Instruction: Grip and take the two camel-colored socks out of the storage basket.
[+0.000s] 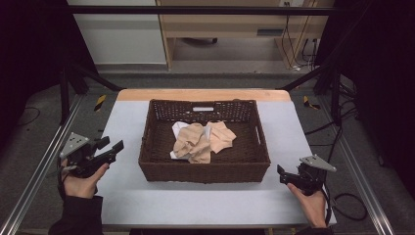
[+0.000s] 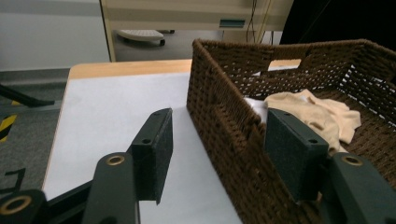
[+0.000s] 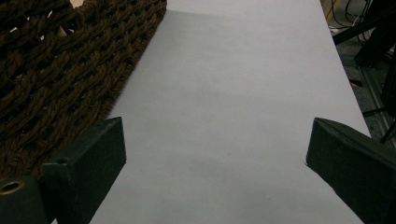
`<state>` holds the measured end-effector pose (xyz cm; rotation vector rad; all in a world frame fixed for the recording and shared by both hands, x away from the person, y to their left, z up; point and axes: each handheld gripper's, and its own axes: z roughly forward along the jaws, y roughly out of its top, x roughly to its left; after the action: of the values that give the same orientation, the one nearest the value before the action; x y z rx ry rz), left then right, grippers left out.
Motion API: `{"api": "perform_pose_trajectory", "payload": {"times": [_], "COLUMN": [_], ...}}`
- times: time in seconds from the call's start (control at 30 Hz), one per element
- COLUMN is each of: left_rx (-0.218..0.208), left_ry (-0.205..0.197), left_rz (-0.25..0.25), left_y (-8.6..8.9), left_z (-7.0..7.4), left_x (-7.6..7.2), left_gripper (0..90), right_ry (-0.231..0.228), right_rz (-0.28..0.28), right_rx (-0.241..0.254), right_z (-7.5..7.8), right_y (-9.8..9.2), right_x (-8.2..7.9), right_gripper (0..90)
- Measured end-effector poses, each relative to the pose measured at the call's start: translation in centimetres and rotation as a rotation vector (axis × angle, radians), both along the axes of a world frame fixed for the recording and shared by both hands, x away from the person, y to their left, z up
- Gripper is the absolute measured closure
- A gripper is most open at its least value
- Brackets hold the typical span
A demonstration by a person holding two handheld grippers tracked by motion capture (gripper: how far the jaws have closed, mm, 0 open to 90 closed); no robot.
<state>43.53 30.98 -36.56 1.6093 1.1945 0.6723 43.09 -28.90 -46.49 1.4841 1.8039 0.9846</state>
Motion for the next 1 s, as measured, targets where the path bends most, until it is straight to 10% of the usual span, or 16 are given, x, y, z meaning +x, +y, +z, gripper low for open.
{"api": "perform_pose_trajectory", "payload": {"times": [1.0], "left_rx": [0.057], "left_ry": [-0.038], "left_rz": [-0.084], "left_y": [-7.1], "left_z": [3.9], "left_x": [3.4], "left_gripper": [45.3], "right_ry": [-0.022], "right_rz": [-0.016], "right_rx": [-0.011], "right_z": [0.2], "right_y": [-0.2], "right_x": [0.2], "right_gripper": [5.5]}}
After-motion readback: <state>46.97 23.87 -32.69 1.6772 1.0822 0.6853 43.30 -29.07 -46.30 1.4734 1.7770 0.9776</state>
